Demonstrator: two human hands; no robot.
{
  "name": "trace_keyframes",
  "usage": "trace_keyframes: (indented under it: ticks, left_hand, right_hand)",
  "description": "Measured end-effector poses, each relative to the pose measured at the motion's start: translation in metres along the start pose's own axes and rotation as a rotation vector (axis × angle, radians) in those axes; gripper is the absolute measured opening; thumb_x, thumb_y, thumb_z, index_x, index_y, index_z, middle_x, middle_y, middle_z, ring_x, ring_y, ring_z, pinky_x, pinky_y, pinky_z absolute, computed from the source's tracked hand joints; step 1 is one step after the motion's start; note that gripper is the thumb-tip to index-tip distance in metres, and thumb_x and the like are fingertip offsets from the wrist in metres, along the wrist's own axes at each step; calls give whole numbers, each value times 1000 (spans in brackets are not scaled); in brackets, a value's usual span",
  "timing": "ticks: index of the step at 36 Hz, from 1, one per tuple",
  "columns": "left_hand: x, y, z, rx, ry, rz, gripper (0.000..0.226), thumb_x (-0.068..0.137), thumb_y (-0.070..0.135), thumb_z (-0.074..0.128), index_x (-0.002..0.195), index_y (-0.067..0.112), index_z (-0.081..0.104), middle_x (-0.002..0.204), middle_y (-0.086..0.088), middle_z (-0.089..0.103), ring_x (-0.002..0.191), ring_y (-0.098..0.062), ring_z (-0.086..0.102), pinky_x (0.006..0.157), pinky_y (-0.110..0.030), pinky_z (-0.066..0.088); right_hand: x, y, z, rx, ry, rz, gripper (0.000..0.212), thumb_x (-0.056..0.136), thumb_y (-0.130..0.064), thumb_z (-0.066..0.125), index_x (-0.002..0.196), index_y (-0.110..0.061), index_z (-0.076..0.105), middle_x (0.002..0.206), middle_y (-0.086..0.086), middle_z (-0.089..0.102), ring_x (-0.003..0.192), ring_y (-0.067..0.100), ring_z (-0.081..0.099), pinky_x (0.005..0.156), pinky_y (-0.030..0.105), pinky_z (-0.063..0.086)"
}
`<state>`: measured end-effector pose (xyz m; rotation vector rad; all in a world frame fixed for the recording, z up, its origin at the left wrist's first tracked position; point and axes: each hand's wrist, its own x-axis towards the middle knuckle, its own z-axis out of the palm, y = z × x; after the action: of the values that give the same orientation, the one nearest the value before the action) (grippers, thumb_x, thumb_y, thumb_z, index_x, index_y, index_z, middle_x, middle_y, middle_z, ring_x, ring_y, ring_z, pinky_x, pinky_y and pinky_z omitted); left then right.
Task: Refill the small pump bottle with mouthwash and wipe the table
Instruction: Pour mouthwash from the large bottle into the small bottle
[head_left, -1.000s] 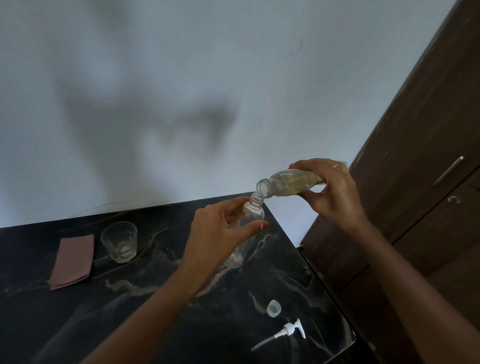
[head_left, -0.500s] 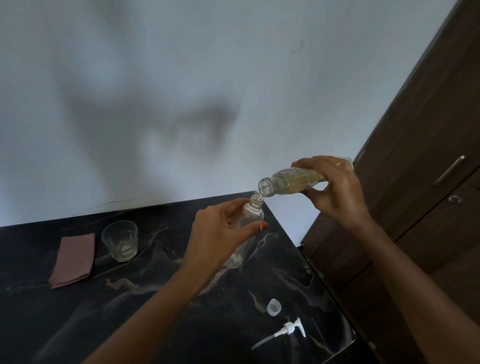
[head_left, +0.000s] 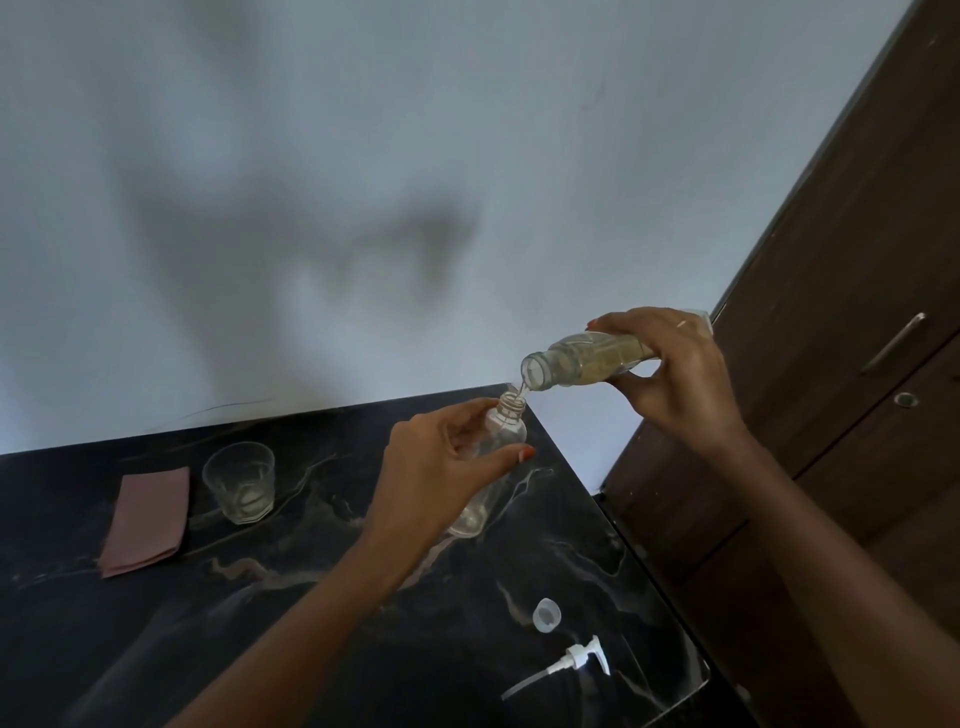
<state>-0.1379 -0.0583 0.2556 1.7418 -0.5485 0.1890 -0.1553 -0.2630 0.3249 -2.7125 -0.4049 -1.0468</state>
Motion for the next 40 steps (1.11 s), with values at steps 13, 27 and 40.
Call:
trace_keyframes:
  ticks: [13, 27, 40]
  left_hand:
    - [-1, -1, 0, -11, -3, -9, 52, 67, 28, 77, 115, 17, 61, 100, 6, 67, 75, 9, 58, 74, 3, 39]
    - [0, -2, 1, -9, 10, -6, 52, 65, 30, 77, 113, 18, 62, 91, 17, 59, 69, 17, 55, 70, 6, 39]
    - [1, -4, 1, -50, 5, -10, 47, 65, 26, 78, 109, 18, 65, 88, 17, 62, 72, 23, 56, 69, 5, 41]
  right_hand:
    - [2, 2, -3, -28, 22, -23, 38, 61, -1, 81, 97, -3, 67, 93, 14, 71, 88, 33, 65, 85, 39, 43]
    - [5, 2, -4, -23, -1, -16, 38, 63, -2, 80, 99, -3, 67, 97, 13, 70, 92, 34, 64, 85, 54, 48]
    - [7, 3, -5, -38, 26, -48, 38, 62, 0, 80, 97, -2, 67, 94, 15, 71, 89, 34, 65, 83, 49, 49]
